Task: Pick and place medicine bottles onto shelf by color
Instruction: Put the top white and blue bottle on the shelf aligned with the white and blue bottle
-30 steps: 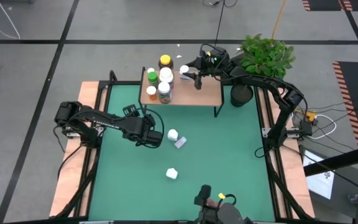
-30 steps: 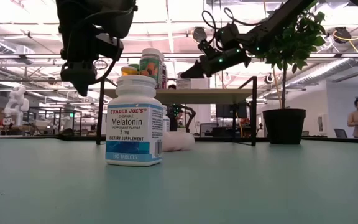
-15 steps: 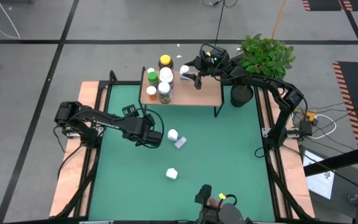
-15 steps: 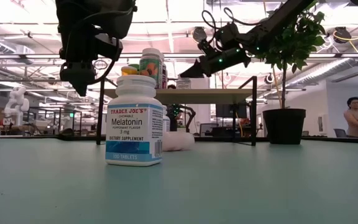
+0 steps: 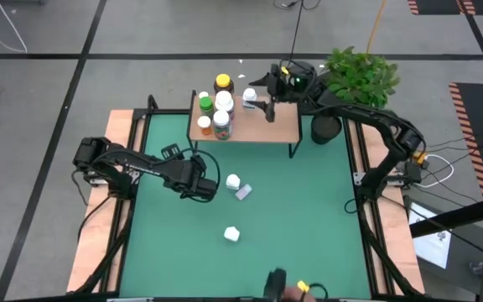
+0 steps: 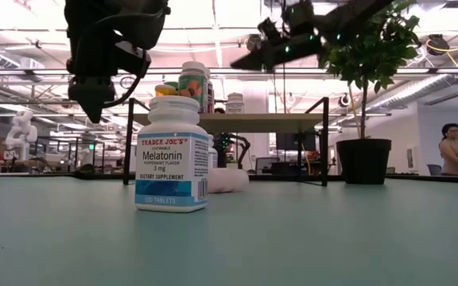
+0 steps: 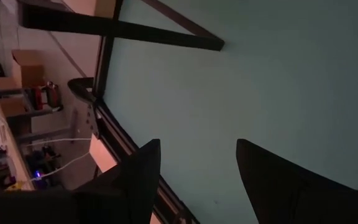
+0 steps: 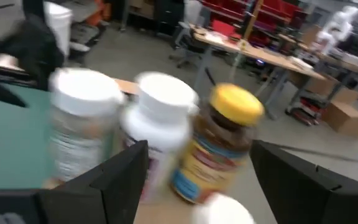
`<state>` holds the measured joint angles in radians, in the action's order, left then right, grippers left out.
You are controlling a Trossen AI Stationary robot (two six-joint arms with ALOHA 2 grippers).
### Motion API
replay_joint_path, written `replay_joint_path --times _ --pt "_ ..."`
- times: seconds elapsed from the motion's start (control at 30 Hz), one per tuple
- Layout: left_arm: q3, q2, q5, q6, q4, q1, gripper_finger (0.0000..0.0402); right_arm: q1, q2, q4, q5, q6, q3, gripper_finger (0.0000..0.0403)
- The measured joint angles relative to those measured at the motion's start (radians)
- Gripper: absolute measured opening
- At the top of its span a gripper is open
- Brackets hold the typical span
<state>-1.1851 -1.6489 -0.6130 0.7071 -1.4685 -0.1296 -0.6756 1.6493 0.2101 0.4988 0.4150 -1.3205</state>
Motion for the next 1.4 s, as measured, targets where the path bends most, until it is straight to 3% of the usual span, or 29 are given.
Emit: replay_joint_path --times 0.17,0.3,0.43,0.57,0.8,1.03,1.4 --pt "0.000 0.000 0.014 0.041 0.008 -0.028 0.0211 0.110 -0.084 -0.201 -0.003 0.029 0.005 0.0278" --pt "0.000 0.000 0.022 0.071 0.026 -0.074 0.0211 0.219 -0.154 -0.270 -0.030 0.035 0.093 0.0264" --pt "0.000 0.000 0.023 0.086 0.037 -0.110 0.0211 0.341 -0.225 -0.154 -0.119 -0.026 0.244 0.0253" --pt "0.000 0.000 0.028 0.068 0.045 -0.125 0.0211 0.458 -0.241 0.083 -0.243 -0.150 0.407 0.0253" --pt "0.000 0.000 0.045 -0.032 0.057 -0.102 0.0211 0.595 -0.125 0.238 -0.525 -0.232 0.476 0.0280" --pt "0.000 0.000 0.045 -0.017 0.060 -0.082 0.0211 0.656 0.046 0.428 -0.551 -0.399 0.476 0.0322" --pt "-0.004 0.000 0.010 -0.002 0.067 -0.083 0.0211 0.672 0.263 0.625 -0.636 -0.404 0.476 0.0329"
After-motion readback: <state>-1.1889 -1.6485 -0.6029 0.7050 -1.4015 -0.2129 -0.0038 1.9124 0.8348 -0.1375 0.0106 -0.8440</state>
